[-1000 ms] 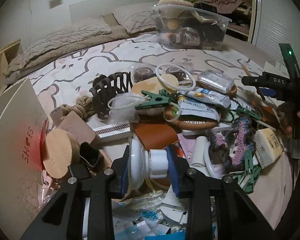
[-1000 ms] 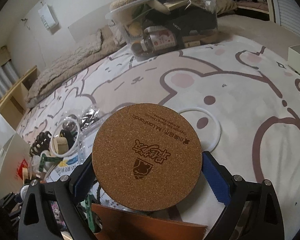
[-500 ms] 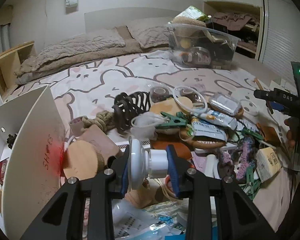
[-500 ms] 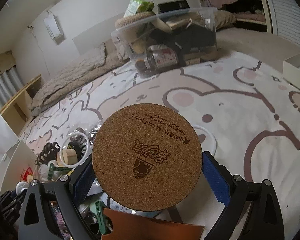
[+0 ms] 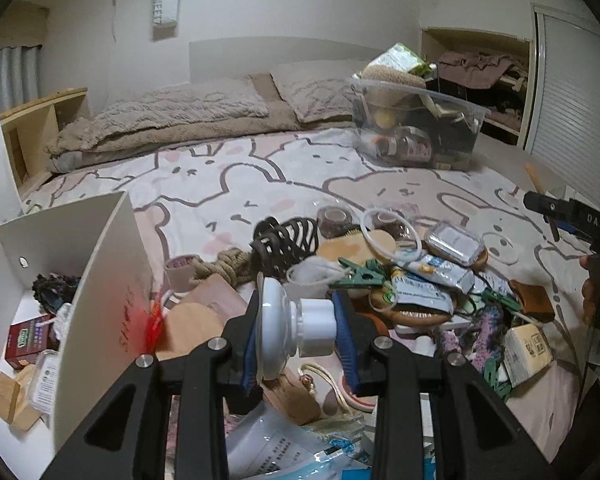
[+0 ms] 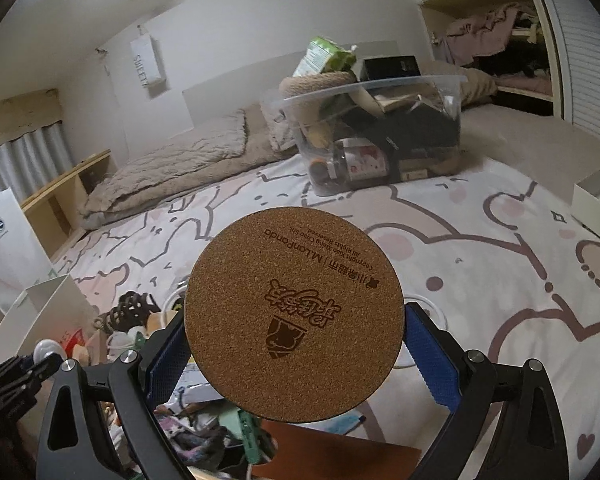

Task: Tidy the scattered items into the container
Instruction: 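Lift the cork coaster and white part and carry both toward the white box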

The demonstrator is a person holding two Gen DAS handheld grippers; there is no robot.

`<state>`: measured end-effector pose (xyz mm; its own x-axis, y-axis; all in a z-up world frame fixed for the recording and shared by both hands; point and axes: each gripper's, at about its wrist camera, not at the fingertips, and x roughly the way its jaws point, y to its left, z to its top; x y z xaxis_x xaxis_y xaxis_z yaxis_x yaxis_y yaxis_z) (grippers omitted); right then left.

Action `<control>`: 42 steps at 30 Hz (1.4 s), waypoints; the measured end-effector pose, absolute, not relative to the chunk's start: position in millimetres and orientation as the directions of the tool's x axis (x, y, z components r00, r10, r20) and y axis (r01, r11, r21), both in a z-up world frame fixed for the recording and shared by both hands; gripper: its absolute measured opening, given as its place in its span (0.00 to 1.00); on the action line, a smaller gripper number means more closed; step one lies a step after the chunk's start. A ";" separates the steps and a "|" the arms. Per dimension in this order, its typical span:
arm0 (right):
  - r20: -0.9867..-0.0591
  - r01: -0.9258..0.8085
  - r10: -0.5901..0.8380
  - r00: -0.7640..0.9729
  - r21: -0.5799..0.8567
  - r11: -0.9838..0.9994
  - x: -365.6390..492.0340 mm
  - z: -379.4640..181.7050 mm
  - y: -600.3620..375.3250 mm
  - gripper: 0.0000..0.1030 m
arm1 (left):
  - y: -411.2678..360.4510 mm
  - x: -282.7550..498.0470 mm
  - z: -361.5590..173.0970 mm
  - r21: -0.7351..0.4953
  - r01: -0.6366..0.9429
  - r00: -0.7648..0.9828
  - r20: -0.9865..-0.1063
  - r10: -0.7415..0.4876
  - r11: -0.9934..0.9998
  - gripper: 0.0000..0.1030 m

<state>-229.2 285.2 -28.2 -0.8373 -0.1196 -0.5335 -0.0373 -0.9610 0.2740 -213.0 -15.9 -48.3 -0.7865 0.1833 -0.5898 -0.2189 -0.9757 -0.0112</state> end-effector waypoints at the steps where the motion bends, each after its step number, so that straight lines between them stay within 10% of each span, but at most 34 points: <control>1: -0.530 -0.031 -0.124 -0.839 0.274 -0.961 -228.7 -26.9 283.5 0.95 | -17.3 -212.1 -46.1 -0.013 -0.215 -0.791 -0.584 0.182 -0.976 0.32; 42: -0.396 0.305 -0.314 -0.863 0.089 -0.948 -229.1 49.2 112.6 0.95 | -124.2 -161.4 36.2 -0.133 -0.009 -0.938 -0.343 0.055 -0.991 0.32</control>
